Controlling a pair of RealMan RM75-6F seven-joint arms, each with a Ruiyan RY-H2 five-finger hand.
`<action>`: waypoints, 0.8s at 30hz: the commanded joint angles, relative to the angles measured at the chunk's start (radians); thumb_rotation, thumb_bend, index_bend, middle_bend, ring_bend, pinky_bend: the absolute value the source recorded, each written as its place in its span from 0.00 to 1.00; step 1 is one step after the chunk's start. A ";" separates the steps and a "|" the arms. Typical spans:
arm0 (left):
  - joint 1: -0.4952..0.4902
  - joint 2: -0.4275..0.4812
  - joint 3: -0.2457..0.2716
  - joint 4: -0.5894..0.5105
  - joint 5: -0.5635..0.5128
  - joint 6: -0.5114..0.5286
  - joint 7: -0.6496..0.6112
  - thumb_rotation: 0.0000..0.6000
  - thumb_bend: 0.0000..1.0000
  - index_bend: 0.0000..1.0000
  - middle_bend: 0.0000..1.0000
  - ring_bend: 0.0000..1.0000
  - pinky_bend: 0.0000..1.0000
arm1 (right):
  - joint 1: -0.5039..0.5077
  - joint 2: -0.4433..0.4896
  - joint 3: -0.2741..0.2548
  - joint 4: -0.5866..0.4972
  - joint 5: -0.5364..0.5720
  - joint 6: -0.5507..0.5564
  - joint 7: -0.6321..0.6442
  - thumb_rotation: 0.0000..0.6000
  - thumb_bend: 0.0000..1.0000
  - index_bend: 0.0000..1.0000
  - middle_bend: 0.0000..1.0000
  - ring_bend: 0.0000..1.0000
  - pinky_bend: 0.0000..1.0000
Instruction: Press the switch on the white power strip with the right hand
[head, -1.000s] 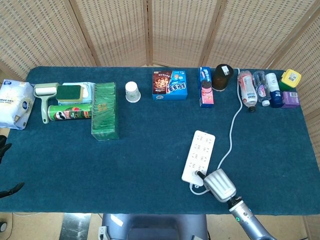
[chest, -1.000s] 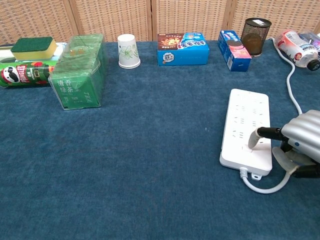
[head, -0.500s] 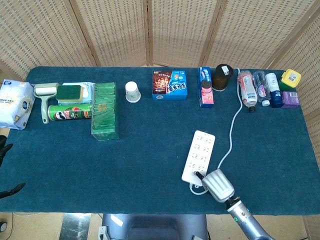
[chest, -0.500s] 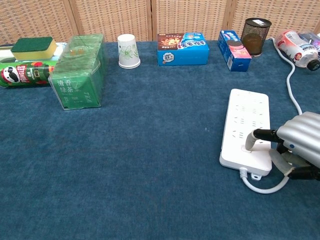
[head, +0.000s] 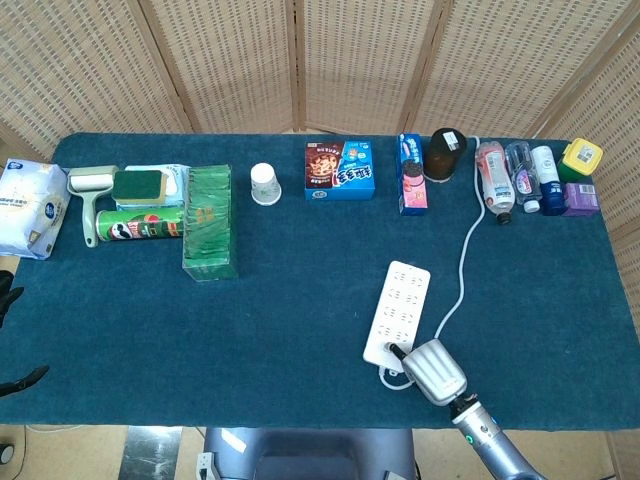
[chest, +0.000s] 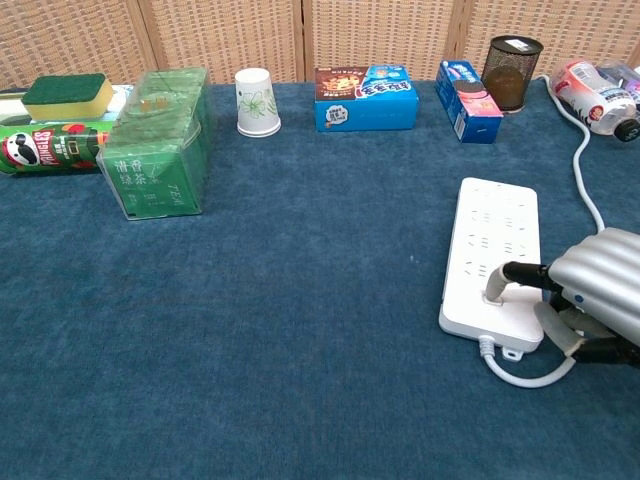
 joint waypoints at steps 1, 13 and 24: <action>0.000 0.001 0.000 0.001 0.001 0.000 -0.001 1.00 0.07 0.00 0.00 0.00 0.08 | -0.003 -0.003 -0.003 0.004 -0.001 0.002 -0.002 1.00 0.87 0.33 0.97 1.00 1.00; 0.000 0.000 0.001 0.001 0.003 0.000 0.000 1.00 0.07 0.00 0.00 0.00 0.08 | 0.006 0.021 0.019 -0.029 -0.017 0.041 0.006 1.00 0.87 0.34 0.97 1.00 1.00; 0.001 -0.001 0.003 0.001 0.008 0.003 0.002 1.00 0.07 0.00 0.00 0.00 0.08 | 0.000 0.104 0.038 -0.133 -0.052 0.121 0.010 1.00 0.87 0.34 0.97 1.00 1.00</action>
